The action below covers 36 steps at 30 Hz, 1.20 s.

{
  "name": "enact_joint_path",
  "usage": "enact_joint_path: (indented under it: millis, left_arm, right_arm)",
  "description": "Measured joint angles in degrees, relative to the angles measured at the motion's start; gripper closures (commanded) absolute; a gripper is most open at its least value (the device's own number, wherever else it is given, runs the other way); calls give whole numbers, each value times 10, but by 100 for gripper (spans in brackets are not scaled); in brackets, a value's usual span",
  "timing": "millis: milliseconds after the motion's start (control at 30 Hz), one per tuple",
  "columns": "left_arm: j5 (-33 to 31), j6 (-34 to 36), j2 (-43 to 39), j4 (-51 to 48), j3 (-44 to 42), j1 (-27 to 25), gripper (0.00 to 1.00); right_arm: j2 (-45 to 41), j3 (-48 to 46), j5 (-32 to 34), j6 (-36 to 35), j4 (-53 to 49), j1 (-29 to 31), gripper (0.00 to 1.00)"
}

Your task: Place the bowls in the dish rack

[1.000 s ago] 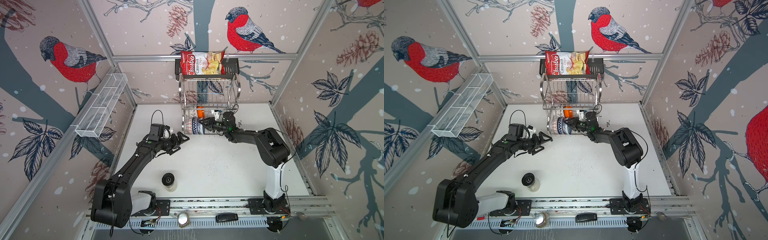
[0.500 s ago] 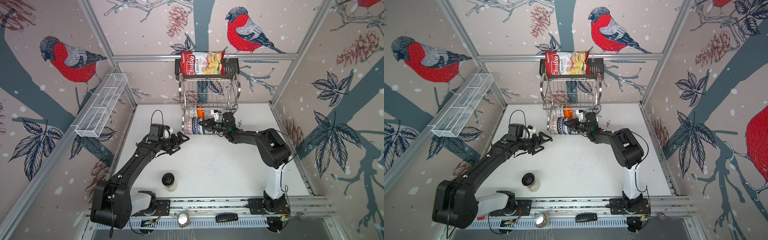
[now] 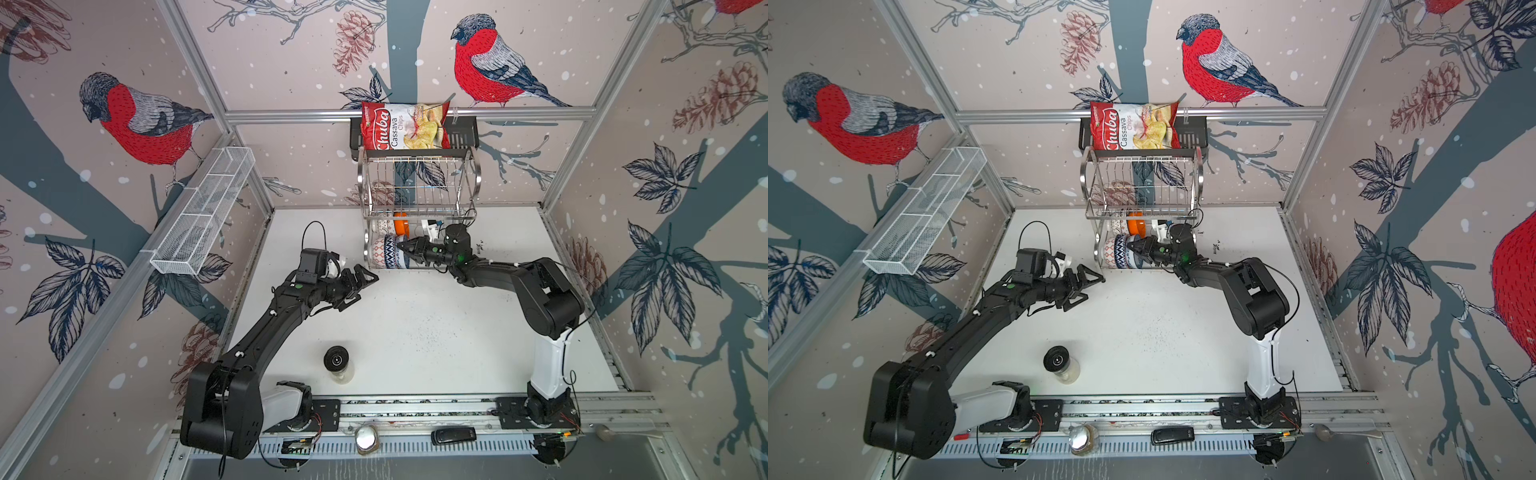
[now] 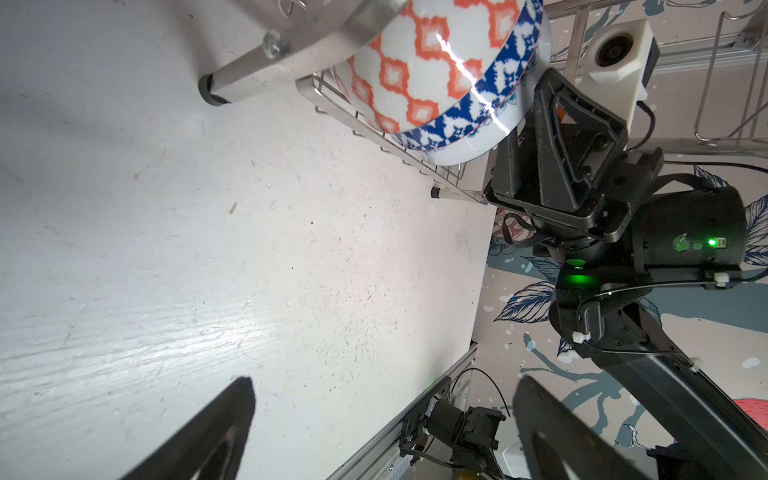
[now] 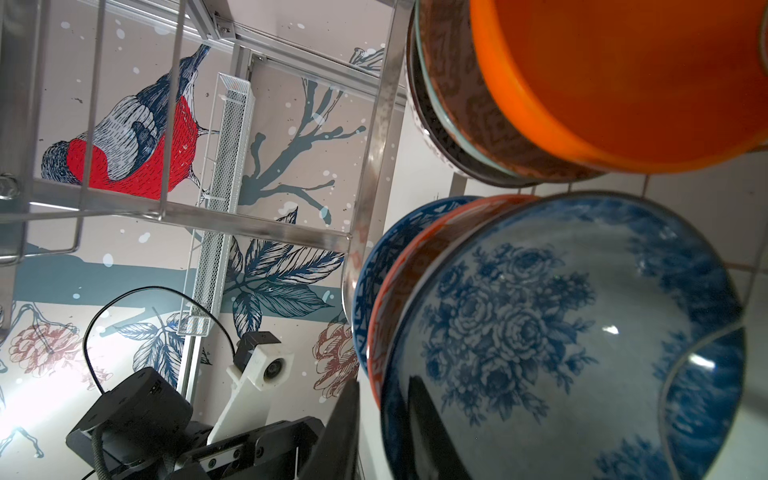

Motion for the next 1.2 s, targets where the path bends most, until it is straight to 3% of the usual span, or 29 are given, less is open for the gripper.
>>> enact_joint_path:
  millis: [733,1200]
  left_arm:
    - [0,-9,5,12,3,0,3]
    - [-43,-8,-45,27,29,4,3]
  right_arm:
    - [-78,-57,5,-1,-6,-19,63]
    - [-192,-139,17,-47,-66,-58,48]
